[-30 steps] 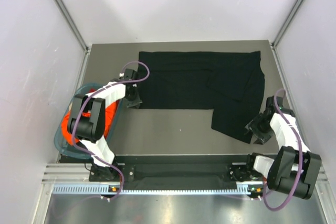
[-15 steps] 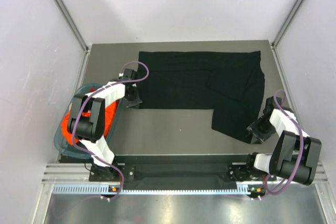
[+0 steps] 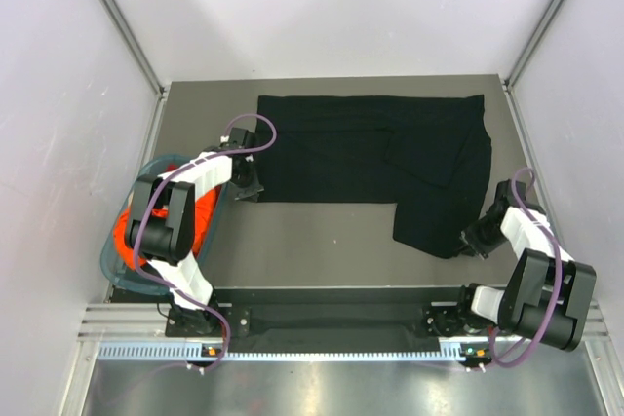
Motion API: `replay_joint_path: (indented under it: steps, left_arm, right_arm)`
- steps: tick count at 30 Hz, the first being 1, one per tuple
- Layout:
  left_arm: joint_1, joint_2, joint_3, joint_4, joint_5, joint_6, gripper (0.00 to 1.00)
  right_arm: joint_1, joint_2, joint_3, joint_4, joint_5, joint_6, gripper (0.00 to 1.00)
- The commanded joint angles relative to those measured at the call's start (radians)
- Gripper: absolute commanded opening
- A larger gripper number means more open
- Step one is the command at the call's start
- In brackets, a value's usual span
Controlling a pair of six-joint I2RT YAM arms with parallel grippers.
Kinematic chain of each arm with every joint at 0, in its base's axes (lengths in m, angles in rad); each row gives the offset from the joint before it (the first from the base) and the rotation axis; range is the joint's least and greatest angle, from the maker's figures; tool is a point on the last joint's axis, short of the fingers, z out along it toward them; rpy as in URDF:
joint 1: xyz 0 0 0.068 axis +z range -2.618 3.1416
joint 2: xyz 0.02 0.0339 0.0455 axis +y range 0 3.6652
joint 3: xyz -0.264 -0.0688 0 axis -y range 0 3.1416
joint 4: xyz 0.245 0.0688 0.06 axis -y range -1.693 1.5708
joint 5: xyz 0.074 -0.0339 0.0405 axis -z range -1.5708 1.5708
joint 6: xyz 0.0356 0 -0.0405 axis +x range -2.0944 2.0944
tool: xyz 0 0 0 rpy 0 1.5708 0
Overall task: Fold and stack the t-shirts
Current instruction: Fold the tshirt
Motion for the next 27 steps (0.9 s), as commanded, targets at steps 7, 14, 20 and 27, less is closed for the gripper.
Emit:
replay_joint_path:
  steps: [7, 14, 20, 27]
  left_arm:
    - [0.002, -0.061, -0.015, -0.026, -0.007, 0.021, 0.0]
    - [0.003, -0.171, -0.078, -0.067, -0.028, 0.025, 0.0]
    - [0.002, -0.272, -0.125, -0.113, -0.051, 0.016, 0.0]
    - [0.002, -0.322, -0.153, -0.152, -0.107, 0.03, 0.0]
  right_arm:
    - [0.0, -0.102, 0.107, -0.081, 0.035, -0.099, 0.04]
    - [0.033, -0.221, 0.19, -0.239, 0.076, -0.141, 0.03]
    - [0.056, -0.333, 0.201, -0.33, 0.07, -0.135, 0.02]
    - [0.063, -0.427, 0.244, -0.428, 0.064, -0.142, 0.01]
